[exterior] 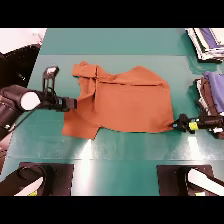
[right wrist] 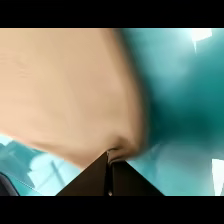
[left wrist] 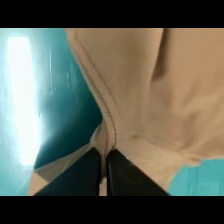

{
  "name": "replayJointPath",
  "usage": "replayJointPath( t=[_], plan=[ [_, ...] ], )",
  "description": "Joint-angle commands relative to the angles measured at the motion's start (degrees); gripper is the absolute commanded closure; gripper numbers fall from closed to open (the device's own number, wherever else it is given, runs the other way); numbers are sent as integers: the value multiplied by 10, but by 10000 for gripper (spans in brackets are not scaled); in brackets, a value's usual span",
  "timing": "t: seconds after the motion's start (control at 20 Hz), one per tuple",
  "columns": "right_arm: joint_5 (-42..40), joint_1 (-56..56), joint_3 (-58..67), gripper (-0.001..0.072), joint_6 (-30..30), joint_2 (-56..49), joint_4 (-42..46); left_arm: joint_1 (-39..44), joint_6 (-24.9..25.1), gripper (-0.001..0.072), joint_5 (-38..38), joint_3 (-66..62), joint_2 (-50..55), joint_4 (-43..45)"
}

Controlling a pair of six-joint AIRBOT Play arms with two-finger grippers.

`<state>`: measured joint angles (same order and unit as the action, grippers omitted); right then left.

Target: Fold the shirts.

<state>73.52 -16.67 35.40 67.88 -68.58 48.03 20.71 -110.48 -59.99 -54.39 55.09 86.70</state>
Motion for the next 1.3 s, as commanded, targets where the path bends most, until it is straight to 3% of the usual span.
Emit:
replayJointPath(
  t=[0.0,0.35,0.45,0.7,0.85,1.05,1.25],
  plan=[
    [19,37,77,697,-19,68,-46,0,17,681,-16,-98,-14,1],
    [-49,39,472,697,-4,228,-43,0,55,680,-9,-429,-114,35],
    [-56,2,563,697,-4,250,-43,0,76,680,-5,-497,-138,35],
    [-19,-142,686,698,33,264,-44,0,74,681,17,-607,-162,28],
    [31,-166,742,698,66,226,-46,0,75,681,-19,-609,-153,39],
    [134,-86,777,699,126,116,-28,0,78,681,-130,-554,-90,140],
    [243,66,777,699,181,-31,165,-1,87,681,-132,-406,5,162]
  ],
)
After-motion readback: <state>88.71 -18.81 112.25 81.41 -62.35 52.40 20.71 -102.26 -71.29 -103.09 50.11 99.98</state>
